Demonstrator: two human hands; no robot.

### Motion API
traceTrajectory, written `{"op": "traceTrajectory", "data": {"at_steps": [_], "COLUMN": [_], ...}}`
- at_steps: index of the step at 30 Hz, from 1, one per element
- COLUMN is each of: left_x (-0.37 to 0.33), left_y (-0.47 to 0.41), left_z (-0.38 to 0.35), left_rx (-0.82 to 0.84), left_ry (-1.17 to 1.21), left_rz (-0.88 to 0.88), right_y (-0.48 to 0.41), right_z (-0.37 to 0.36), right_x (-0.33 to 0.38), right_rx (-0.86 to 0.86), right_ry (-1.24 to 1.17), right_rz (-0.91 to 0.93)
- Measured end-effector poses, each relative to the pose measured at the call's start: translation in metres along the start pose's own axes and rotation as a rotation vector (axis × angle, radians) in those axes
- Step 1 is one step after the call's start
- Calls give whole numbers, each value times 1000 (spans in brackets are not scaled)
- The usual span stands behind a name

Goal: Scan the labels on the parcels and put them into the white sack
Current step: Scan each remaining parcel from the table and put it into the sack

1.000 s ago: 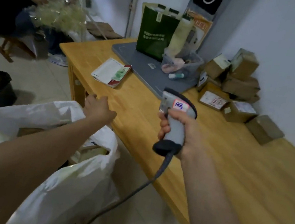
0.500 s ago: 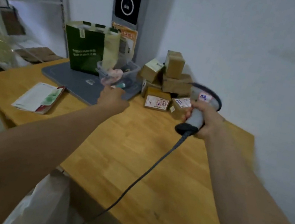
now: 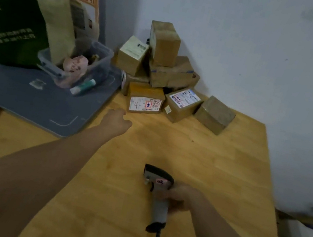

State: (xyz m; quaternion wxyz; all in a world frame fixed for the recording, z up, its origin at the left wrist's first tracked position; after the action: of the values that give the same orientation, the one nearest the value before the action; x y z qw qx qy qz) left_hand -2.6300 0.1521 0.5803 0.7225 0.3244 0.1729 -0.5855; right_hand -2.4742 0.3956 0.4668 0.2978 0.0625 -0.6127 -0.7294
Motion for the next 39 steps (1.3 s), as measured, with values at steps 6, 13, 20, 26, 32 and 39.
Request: {"op": "traceTrajectory", "data": {"at_steps": [6,13,20,26,32,39], "left_x": [-15,-30,-56,-60,-41,-44], "left_y": [-85,-179,-258,-278,-262,-277], "left_z": [50,92,92,83,78,86], "left_rx": [-277,-413,-255,-17,501,130], "left_ry": [146,673,621,608,401,528], "left_rz": [40,146,48,33,94,144], "right_y": [15,19,1,-24,-18,-18], "right_z": [107,243,292,280,291,310], "right_x": [105,286,363,381,341,349], "right_rx": [13,-770,-973,-601,-337,-578], "right_ry": [395,-341,-369,-201,-22,-373], "right_rz": [24,650,923,919,753,750]}}
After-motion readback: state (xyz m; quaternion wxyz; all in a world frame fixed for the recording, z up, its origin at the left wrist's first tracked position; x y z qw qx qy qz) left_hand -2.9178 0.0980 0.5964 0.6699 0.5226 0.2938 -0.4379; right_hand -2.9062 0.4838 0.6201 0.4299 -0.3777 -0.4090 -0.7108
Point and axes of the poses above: each hand's wrist, its own y-axis away from the middle knuckle, its own z-axis out of the back of the hand, x = y × z, the point moved 8 cm from there along -y, towards the middle knuckle, and after that the axes turned 1 degree about -x, right-handed, at the moved point
